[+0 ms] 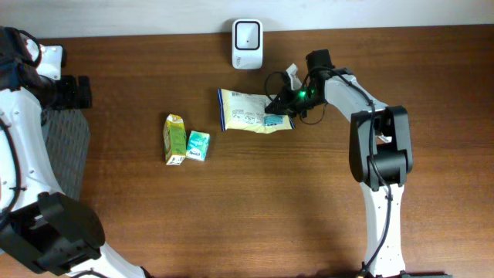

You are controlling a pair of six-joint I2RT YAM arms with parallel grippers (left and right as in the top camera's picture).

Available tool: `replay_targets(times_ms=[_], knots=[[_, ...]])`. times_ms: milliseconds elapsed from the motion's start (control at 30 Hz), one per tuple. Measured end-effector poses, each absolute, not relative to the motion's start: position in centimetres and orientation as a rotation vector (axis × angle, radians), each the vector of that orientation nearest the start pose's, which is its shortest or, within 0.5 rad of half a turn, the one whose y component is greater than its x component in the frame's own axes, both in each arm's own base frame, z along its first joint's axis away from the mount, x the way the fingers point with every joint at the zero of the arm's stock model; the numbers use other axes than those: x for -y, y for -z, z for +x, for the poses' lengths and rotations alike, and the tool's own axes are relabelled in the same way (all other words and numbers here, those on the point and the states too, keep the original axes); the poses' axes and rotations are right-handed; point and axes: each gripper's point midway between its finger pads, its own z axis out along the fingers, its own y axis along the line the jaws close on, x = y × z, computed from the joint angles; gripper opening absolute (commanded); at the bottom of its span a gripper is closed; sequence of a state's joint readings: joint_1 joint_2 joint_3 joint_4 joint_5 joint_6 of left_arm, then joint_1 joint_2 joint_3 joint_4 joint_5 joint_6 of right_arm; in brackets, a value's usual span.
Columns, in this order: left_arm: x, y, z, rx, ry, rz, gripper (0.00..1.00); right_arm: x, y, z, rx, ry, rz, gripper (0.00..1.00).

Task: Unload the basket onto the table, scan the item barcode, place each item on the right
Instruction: 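Lift the snack bag and hold it over the scanner window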

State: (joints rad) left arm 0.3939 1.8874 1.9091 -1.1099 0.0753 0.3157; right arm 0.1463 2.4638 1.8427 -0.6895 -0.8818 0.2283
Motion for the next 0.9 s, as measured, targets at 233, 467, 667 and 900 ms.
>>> replay_targets(times_ms=[233,467,667,900], knots=[[-16.4,-21.2,42.9,-2.659,-0.133,-0.079,0.99,-21.4,-6.0,45.1,-2.575,-1.600,-0.346,0.04],[-16.4,-21.2,42.9,-2.659,-0.133,-0.079,0.99,-20.6,-22.5,43.3,-2.145,-1.625,-0.630,0.04],[-16.4,-21.2,42.9,-2.659,-0.133,-0.079,0.99,-17.2,-24.2,44.2,-2.078,-1.639,-0.559,0.04],[-16.4,-21.2,42.9,-2.659,-0.133,-0.079,0.99,-17.4,-19.6,45.5,-2.417,-1.306,-0.413,0.04]])
